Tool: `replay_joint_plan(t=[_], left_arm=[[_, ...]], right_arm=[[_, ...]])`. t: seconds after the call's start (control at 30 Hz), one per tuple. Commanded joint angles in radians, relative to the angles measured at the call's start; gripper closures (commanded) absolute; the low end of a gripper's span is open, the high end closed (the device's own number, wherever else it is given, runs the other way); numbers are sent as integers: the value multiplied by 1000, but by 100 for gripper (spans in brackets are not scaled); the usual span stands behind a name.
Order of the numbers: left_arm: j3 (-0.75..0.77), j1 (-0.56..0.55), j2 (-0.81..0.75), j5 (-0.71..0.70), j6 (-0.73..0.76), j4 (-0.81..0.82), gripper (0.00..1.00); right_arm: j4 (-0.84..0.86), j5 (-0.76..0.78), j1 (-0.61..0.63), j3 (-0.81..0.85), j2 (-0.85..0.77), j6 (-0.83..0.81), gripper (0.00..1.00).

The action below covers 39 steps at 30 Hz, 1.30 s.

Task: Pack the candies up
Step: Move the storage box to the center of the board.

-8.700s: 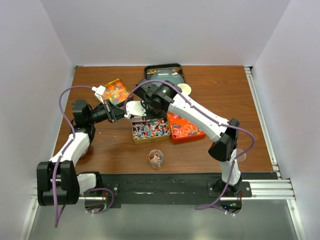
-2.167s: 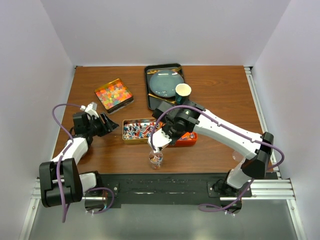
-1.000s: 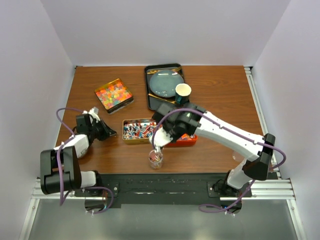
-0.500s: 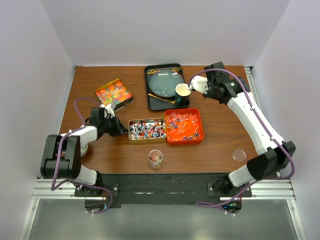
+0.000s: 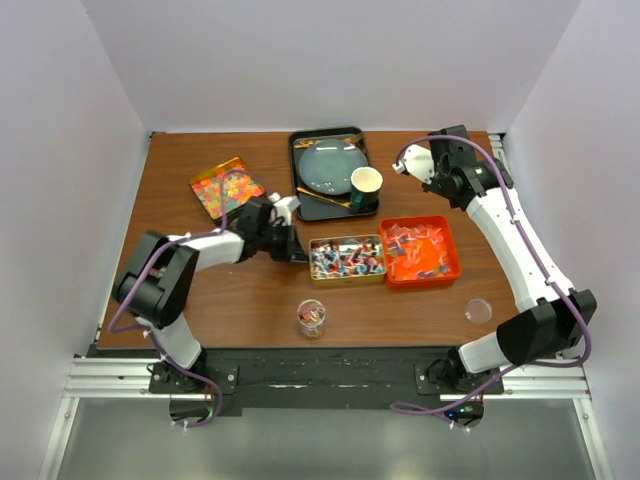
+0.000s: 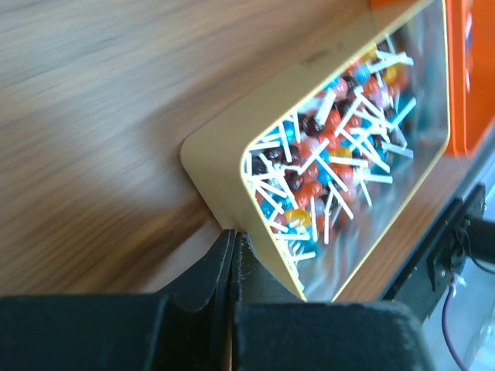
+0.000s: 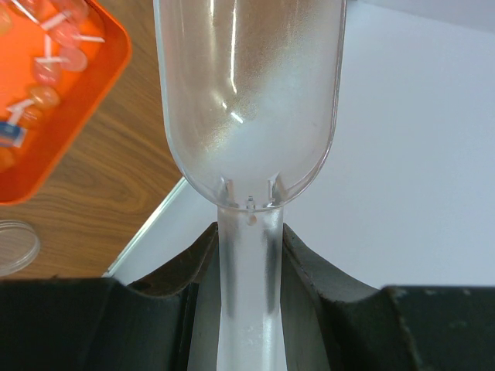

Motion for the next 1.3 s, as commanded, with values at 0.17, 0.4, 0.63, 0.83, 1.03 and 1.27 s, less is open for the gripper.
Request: replay_joint_plan(t=[0.17,0.4,0.63,0.83,1.03,1.27], left_arm=[[240,-89,73,-8,89,-52,54],[349,153,-16,77,473,-491,41],[654,233,58,-61,879,-670,36],[920,285,285,-105,927,-842,37],[1030,321,429,-88,971,-921,38],[942,319,429,-82,1019,-903,58]], right_arm=[[39,32,-19,32,31,27,100],[39,11,-32,98,76,36,100],[14,-28,-40,147,128,58,100],[4,-48,-40,176,166,58,100],[-2,-54,-40,199,189,58,100],[-6,-60,-42,190,191,62,100]])
